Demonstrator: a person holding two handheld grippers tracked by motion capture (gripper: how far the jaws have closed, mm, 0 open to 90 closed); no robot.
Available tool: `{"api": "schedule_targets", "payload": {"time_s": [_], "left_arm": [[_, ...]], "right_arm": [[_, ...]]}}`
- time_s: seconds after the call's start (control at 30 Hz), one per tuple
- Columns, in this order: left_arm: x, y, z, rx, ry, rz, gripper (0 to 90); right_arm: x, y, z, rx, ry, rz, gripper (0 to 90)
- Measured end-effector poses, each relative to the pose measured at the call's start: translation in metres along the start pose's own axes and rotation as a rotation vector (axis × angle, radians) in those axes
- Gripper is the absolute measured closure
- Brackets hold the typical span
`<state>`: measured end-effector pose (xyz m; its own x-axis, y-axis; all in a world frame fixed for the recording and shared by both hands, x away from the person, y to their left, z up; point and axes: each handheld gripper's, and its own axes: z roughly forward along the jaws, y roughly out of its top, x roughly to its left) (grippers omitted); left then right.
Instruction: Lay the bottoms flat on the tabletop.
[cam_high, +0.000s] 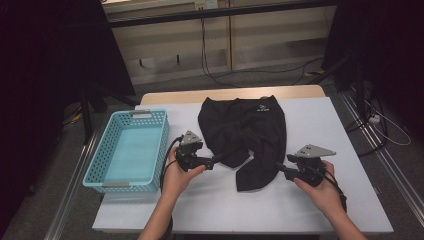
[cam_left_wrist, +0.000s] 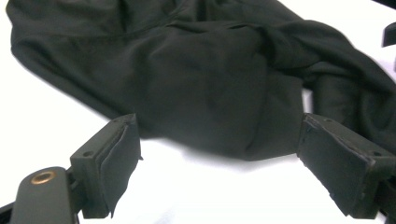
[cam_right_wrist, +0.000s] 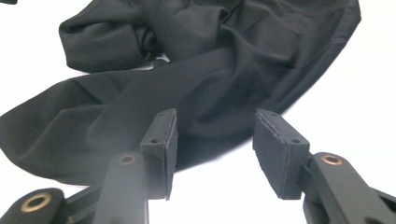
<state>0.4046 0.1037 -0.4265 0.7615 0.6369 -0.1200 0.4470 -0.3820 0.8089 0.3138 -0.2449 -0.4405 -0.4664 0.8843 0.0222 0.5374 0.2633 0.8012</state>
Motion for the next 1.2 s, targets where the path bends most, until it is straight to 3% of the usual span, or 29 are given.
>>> {"api": "schedule_targets", "payload": {"time_s": [0.17,0.33,0.6,0.77,0.83,0.87,0.9,1.07,1.2], "left_arm": [[-0.004,0.0,-0.001,0.002,-0.009,0.011,14.1],[-0.005,0.0,-0.002,0.001,-0.014,0.018,14.4],[-0.004,-0.001,-0.003,0.004,-0.008,0.019,14.5],[-0.006,-0.001,-0.002,0.004,-0.017,0.017,14.6],[-0.006,-0.002,-0.002,0.009,-0.013,0.021,14.7],[-0.005,-0.002,-0.002,0.01,-0.012,0.018,14.6],[-0.005,-0.002,-0.002,0.008,-0.012,0.017,14.7],[-0.004,-0.004,-0.004,0.008,-0.008,0.016,14.7],[-0.004,-0.004,-0.005,0.005,-0.014,0.008,15.2]], "right_arm": [[0.008,0.001,0.004,0.015,0.025,-0.029,63.8],[0.026,0.004,0.009,0.033,0.104,-0.097,69.3],[0.06,0.004,0.015,0.069,0.221,-0.188,66.5],[0.087,0.005,0.021,0.077,0.291,-0.245,58.9],[0.094,0.003,0.027,0.111,0.31,-0.261,56.3],[0.095,0.001,0.03,0.128,0.308,-0.271,55.5],[0.096,0.0,0.032,0.109,0.308,-0.271,58.8],[0.089,0.003,0.033,0.112,0.281,-0.285,87.6],[0.078,0.009,0.026,0.085,0.284,-0.26,89.1]]}}
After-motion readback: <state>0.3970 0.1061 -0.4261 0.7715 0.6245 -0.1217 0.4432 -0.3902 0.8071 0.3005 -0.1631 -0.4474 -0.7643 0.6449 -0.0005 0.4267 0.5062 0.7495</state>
